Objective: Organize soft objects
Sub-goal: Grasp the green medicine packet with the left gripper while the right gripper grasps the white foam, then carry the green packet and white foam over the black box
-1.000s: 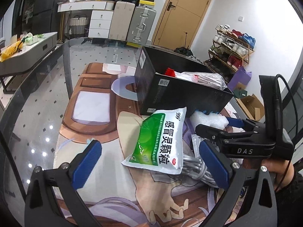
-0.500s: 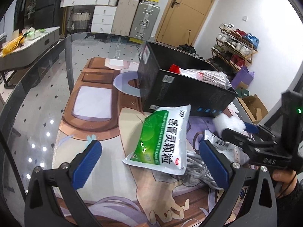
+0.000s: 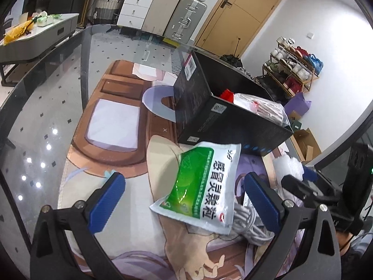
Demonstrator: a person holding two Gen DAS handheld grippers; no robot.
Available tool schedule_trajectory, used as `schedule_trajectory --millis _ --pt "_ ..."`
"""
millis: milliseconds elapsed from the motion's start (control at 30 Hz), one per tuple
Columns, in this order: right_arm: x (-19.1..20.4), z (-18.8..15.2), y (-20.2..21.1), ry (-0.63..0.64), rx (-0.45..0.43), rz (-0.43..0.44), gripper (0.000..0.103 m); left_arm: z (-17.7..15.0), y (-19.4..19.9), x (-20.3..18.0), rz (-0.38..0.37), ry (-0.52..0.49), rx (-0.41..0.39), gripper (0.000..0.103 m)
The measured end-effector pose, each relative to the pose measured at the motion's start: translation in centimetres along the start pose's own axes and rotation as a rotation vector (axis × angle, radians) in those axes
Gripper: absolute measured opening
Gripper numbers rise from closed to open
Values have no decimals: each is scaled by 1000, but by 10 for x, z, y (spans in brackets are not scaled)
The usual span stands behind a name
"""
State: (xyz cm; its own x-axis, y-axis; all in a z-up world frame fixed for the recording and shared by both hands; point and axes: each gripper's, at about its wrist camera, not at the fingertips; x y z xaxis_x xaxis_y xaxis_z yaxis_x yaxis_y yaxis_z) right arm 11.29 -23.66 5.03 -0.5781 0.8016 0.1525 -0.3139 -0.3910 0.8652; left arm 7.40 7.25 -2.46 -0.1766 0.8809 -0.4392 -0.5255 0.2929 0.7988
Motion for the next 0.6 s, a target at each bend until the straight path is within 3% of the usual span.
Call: schedule_trajectory --millis 133,233,400,600 --pt "-1 0 1 -1 -5 -2 91 4 -5 -6 30 -31 8 97" --pt "-2 0 2 -2 -7 -1 91 5 -7 -9 51 -56 15 85" --pt "-1 0 3 2 -5 -1 91 6 -13 -13 32 -89 30 41" --pt "-2 0 4 3 -6 -1 91 -1 -12 -20 84 -120 -2 31"
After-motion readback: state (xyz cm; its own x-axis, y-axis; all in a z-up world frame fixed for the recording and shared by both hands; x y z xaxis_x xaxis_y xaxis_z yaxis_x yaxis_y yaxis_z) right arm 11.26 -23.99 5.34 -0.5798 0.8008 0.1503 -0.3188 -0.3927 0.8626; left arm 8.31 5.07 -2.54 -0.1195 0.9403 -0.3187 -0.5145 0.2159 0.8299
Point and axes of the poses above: each gripper's, at about its wrist camera, not at the fingertips, and y roughly against the way its jaws point, x to its left, z to its top, and after that the axes turned 12 degrees about x, right-handed
